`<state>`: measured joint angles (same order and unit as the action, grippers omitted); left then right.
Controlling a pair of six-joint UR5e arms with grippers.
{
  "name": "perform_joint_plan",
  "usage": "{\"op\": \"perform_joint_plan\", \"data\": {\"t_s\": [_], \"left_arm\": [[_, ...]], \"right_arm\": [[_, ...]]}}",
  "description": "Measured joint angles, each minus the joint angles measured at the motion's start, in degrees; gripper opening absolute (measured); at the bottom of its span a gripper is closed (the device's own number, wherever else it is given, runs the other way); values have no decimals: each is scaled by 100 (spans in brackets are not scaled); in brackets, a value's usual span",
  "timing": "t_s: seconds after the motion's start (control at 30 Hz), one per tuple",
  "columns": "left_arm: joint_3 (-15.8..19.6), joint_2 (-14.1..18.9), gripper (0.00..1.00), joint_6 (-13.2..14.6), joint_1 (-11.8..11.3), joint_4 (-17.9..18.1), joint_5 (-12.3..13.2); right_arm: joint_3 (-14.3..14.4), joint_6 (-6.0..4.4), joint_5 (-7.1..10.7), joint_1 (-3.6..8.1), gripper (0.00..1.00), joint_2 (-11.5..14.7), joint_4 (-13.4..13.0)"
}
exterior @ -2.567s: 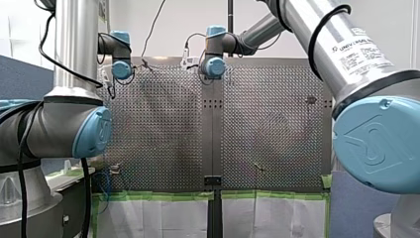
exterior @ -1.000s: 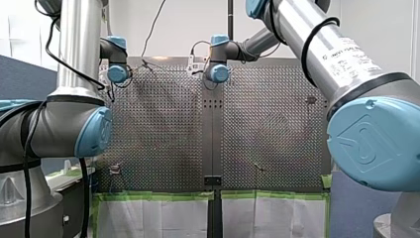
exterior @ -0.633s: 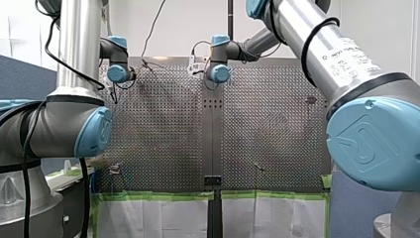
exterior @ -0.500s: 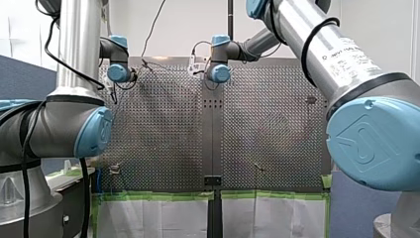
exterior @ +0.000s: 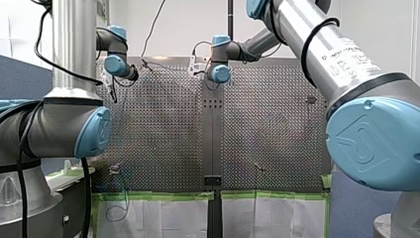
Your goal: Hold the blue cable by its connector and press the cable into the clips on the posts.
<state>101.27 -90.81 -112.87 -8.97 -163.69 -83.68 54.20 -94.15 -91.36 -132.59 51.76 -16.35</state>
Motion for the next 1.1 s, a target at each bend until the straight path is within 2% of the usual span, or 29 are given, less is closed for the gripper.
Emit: {"op": "perform_joint_plan", "data": {"t_s": [0.2,0.37,0.57,0.8,0.93,1.1], "left_arm": [[368,368,100,-265,8,-126,364],[650,652,100,-269,17,-319,517],[940,988,100,-169,21,-522,490],[1001,1375,100,34,27,-488,561],[1000,1477,100,225,34,-525,681],[998,1524,100,495,33,-734,634]], "right_arm": [[0,0,8,22,0,-2,6],[0,0,12,26,0,-5,15],[0,0,13,33,0,-4,10],[1,0,20,28,0,-9,16],[1,0,21,17,0,-11,17],[0,0,21,0,0,-15,17]]}}
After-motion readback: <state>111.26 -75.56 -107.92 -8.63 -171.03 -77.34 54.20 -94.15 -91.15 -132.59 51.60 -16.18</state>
